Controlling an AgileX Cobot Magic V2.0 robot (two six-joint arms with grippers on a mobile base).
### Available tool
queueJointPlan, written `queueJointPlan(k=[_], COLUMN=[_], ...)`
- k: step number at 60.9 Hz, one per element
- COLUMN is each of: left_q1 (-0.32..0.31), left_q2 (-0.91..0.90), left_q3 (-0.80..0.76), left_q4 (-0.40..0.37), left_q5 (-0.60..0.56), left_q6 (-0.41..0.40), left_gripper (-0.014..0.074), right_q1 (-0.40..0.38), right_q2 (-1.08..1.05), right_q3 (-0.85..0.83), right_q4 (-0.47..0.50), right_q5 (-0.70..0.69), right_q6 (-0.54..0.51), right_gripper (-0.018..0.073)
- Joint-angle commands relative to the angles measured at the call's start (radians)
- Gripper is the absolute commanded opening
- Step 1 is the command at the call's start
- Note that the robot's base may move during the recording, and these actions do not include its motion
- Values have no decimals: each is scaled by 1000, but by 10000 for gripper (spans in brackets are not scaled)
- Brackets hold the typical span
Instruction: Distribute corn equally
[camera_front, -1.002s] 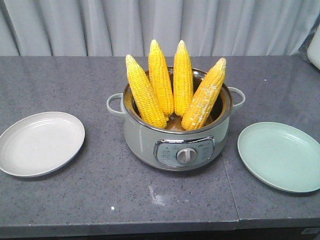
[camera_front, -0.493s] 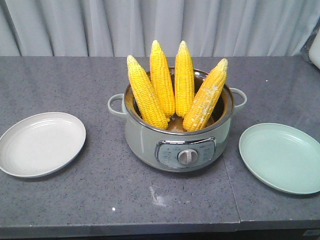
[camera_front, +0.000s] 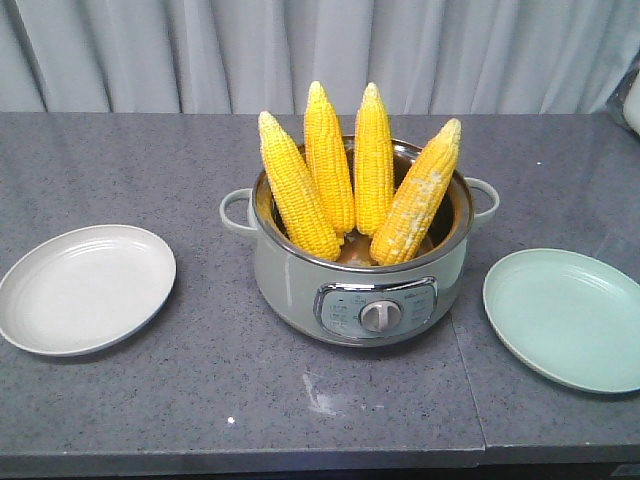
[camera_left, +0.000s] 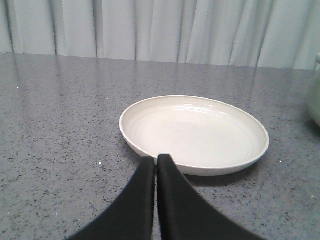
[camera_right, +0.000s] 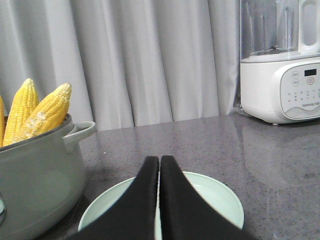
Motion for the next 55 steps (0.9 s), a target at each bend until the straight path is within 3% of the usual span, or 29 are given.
queueJointPlan(k=[1,55], left_q1=[-3,-3], left_q2=[-5,-5], left_q3=[-29,-29], left_q4=[-9,-9], left_q5=[-71,-71], left_q6=[-2,-2], left_gripper=[-6,-6], right_q1=[-6,-6], right_q2=[-6,-6], right_q3=[18,18], right_q4=[-5,-5], right_q5=[-76,-76], right_q6=[-1,-1], right_gripper=[-2,-2])
